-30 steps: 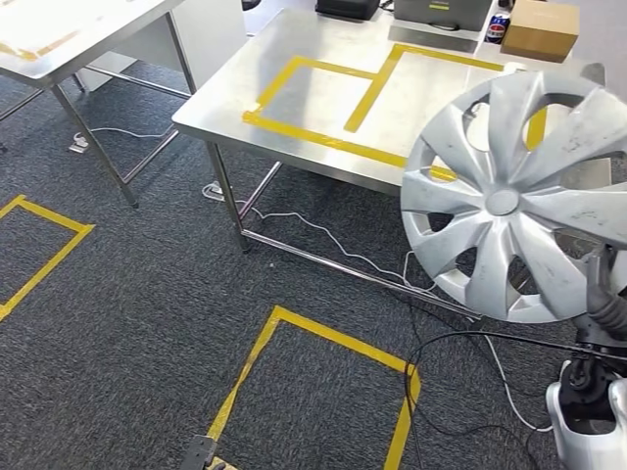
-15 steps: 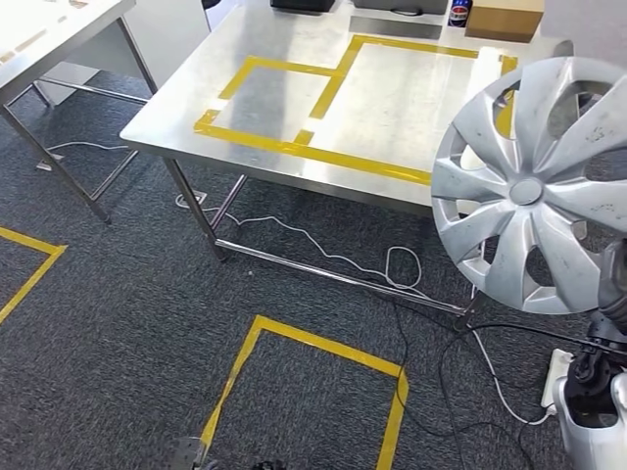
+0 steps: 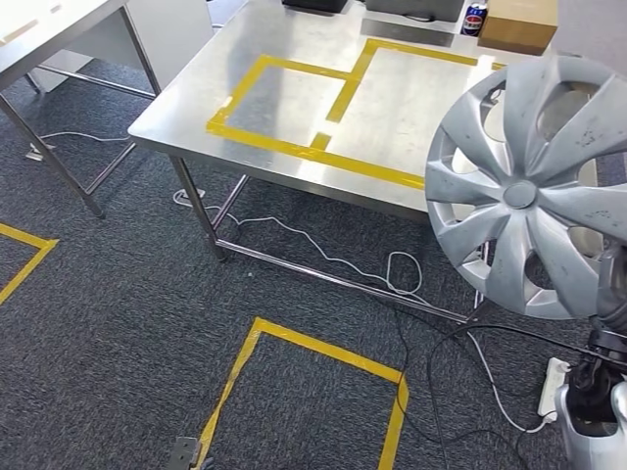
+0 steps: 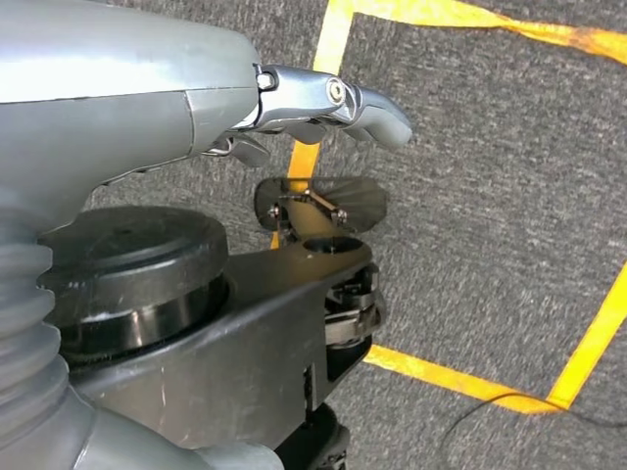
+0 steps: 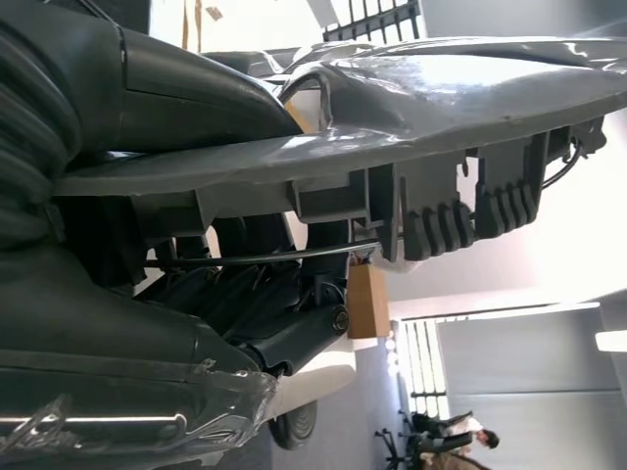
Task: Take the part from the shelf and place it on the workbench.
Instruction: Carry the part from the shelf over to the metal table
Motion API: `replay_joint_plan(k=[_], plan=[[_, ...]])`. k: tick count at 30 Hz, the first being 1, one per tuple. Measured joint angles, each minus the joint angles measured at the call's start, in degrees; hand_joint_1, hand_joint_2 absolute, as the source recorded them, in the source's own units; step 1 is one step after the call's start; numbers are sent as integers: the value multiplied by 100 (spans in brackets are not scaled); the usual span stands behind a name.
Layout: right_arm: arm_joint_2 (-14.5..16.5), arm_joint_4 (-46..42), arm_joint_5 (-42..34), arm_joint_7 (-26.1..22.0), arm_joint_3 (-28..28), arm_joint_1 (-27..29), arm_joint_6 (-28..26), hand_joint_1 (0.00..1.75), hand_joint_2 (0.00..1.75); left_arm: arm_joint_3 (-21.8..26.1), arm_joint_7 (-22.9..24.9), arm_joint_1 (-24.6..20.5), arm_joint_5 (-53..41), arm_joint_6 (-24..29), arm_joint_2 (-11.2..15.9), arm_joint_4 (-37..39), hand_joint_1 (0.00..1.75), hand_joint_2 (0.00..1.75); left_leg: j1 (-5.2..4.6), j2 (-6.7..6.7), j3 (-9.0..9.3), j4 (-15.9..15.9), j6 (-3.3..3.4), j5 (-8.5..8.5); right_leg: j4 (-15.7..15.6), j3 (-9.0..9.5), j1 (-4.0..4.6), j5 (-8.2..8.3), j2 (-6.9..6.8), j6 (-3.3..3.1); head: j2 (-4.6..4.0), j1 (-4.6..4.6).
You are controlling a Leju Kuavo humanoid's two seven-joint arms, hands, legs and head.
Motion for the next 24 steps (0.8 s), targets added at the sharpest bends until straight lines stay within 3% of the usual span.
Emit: replay_joint_plan(k=[13, 17, 20, 22, 24], plan=[[0, -349, 58, -21, -38, 117, 126, 175, 175, -14, 15, -6, -129, -59, -46, 0, 0, 175, 0, -2, 29, 13, 31, 2, -15, 34, 6, 20, 2, 35, 0, -2], [0, -471, 87, 3, -30, 162, 130, 175, 175, -22, 15, -14, -135, -59, -45, 0, 0, 175, -13, -3, 34, 46, 81, -48, -36, 90, -1, 11, 4, 78, 0, -4], [-1, -529, 102, 25, -24, 204, 129, 175, 175, -22, 28, -15, -134, -64, -52, 0, 0, 175, 5, 6, 120, -32, 166, -98, -54, 181, 4, 30, -6, 155, 0, 0], [-2, -557, 112, 35, -22, 210, 129, 175, 175, -21, 41, -18, -133, -73, -60, 0, 0, 175, 35, 14, 229, -84, 203, -95, 199, 99, 18, -164, -47, 144, -1, 23], [-2, -580, 122, 36, -22, 217, 130, 175, 175, -20, 50, -25, -132, -79, -66, 0, 0, 175, 45, 24, 278, -93, 211, -105, 913, -268, 34, -517, -83, 129, -1, 46]])
